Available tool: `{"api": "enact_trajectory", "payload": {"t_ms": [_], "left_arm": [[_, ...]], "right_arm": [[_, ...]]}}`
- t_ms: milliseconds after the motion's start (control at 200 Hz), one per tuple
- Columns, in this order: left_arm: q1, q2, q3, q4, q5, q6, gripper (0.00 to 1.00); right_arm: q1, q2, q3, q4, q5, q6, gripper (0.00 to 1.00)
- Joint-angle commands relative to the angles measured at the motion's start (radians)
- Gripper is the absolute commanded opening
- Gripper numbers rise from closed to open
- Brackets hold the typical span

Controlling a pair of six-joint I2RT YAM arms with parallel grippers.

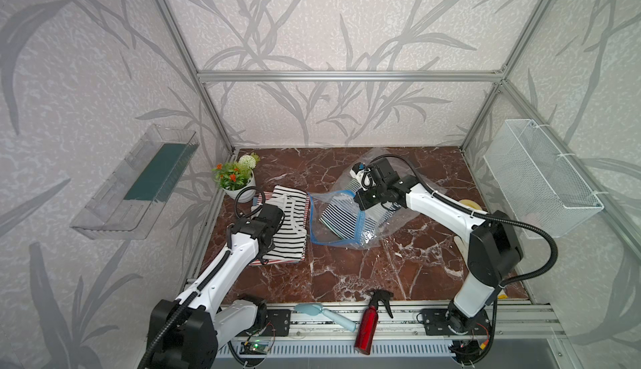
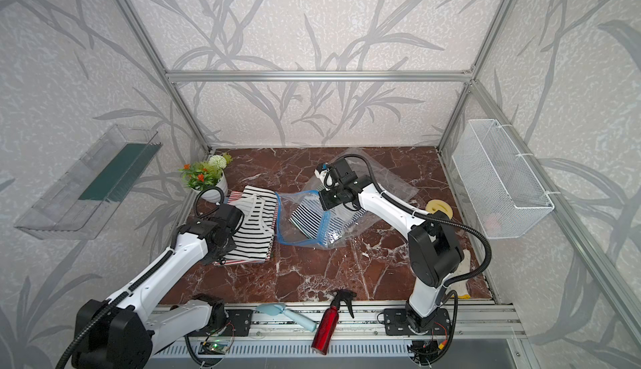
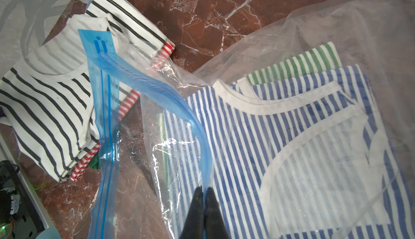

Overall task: Take the tank top out of the vacuum bag
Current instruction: Place the tank top on the tank top, then adjust the tank top.

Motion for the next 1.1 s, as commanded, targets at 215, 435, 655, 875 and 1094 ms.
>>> {"api": "enact_trajectory", "payload": {"t_ms": [215,435,655,875,1094], "left_arm": [[0.011,0.065,0.024,-0.014,-0.081,-0.054,0.29],[-0.083,-0.04,0.092,-0.008,0.013,0.065,0.44],[-0.239,-0.116,0.005,0.313,0.438,0.27,0.43],[-0.383,0.004,0.015,0.28,0.376,0.32,0.45],[-0.419,0.131,0.038,0.217,0.251,0.286,0.47]], "right_arm": [[0.006,0.019,0.019,-0.014,-0.008,-0.003,0.0],[0.005,0.018,0.023,-0.027,0.014,-0.009,0.0],[-0.048,-0.01,0.021,-0.069,0.061,0.005,0.0],[-0.096,-0.025,-0.006,-0.088,0.075,-0.01,0.0],[-0.102,-0.035,-0.009,-0.085,0.055,-0.013,0.0]]}}
